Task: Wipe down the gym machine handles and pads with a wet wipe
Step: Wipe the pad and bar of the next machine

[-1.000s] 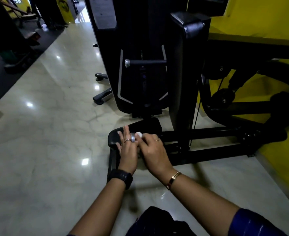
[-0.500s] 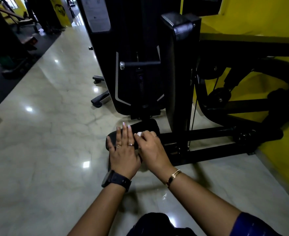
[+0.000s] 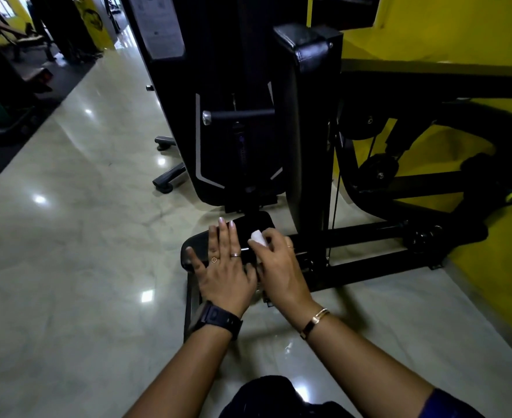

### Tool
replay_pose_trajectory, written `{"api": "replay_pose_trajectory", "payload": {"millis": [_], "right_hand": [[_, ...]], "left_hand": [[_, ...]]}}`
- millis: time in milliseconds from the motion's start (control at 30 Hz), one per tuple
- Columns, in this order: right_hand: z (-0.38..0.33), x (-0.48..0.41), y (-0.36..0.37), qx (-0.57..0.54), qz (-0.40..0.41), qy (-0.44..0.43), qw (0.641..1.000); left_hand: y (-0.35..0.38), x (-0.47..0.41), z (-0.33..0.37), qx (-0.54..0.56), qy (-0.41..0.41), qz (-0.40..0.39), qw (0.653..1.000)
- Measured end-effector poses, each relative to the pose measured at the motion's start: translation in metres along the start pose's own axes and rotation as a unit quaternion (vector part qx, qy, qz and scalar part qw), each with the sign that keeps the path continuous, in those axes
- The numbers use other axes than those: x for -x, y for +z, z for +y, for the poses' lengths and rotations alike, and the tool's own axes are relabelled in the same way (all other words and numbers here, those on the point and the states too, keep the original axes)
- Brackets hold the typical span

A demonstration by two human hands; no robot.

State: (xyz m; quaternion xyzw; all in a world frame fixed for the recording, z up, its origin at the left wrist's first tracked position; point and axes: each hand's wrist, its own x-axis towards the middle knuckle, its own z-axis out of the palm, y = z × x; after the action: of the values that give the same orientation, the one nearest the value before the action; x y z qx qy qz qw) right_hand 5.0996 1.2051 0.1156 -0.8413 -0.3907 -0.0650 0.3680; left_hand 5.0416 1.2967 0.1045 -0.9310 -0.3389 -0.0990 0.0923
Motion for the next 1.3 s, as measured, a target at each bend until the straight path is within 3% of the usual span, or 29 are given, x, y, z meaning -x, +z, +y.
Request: {"api": "replay_pose_trajectory", "payload": {"millis": [233, 300, 433, 500, 600, 733, 900, 1133, 1300], "right_hand": [[0.059, -0.006, -0.037, 0.048, 0.121, 0.133, 0.982], [0.057, -0.007, -0.034, 0.035, 0.126, 0.120, 0.984], [0.028, -0.001, -0.011, 0.021, 0.082, 0.009, 0.996], [0.019, 0.000, -0.015, -0.060, 0.090, 0.056, 0.993], [0.023, -0.004, -0.027, -0.239, 0.075, 0.198, 0.947], [0.032, -0.010, -0.036, -0.387, 0.065, 0.303, 0.869], [0.029, -0.006, -0.041, -0.465, 0.017, 0.302, 0.832], [0.025, -0.008, -0.045, -0.508, 0.005, 0.278, 0.815], [0.025, -0.010, -0.050, -0.538, 0.035, 0.279, 0.795]], "left_hand": [[-0.004, 0.000, 0.007, 0.009, 0.011, -0.016, 1.000], [-0.007, -0.001, 0.013, 0.013, 0.009, -0.022, 1.000], [-0.009, -0.002, 0.024, 0.025, 0.031, -0.046, 0.998], [-0.011, -0.003, 0.025, 0.032, 0.040, -0.060, 0.997], [-0.016, -0.001, 0.021, 0.042, 0.048, -0.059, 0.996], [-0.024, -0.002, 0.021, 0.089, 0.042, -0.068, 0.993], [-0.032, -0.005, 0.023, 0.202, 0.045, -0.064, 0.976], [-0.047, -0.014, 0.032, 0.305, 0.050, -0.042, 0.950], [-0.052, -0.017, 0.035, 0.446, 0.020, -0.028, 0.895]]}}
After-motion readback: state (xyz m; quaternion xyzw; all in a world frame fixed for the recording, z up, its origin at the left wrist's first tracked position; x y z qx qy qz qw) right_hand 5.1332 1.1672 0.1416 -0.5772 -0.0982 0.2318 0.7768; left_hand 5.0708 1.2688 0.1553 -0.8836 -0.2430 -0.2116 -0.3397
